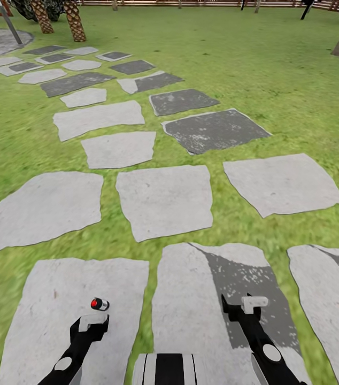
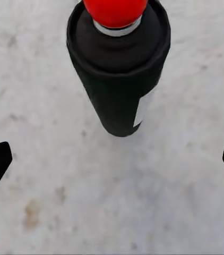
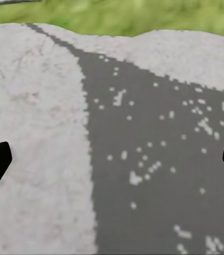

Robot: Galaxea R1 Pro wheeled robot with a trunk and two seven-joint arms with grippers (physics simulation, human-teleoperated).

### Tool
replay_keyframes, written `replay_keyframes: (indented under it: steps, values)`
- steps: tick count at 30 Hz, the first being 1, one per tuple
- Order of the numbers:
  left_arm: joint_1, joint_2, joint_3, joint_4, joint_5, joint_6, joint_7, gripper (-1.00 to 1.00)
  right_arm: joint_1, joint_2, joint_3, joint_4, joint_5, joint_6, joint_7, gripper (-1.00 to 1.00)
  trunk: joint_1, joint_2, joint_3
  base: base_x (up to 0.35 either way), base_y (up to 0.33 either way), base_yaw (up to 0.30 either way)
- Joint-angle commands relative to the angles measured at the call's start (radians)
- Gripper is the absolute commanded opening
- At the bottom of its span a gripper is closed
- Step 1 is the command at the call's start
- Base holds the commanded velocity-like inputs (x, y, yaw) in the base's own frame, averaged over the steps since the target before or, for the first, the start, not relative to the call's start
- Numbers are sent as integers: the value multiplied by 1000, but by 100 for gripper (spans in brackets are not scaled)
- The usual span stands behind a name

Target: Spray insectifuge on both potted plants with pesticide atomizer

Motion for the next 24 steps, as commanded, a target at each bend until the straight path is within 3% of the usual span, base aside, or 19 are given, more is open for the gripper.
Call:
replay_keyframes:
  steps: [1, 24]
  values:
    - [0, 0, -1, 1, 3, -3, 1, 100, 0, 0, 0, 0, 1, -3, 1, 100, 0, 0, -1, 76, 113, 0]
    - [0, -3, -2, 0, 3, -5, 1, 100, 0, 0, 0, 0, 1, -3, 1, 100, 0, 0, -1, 47, 5, 0]
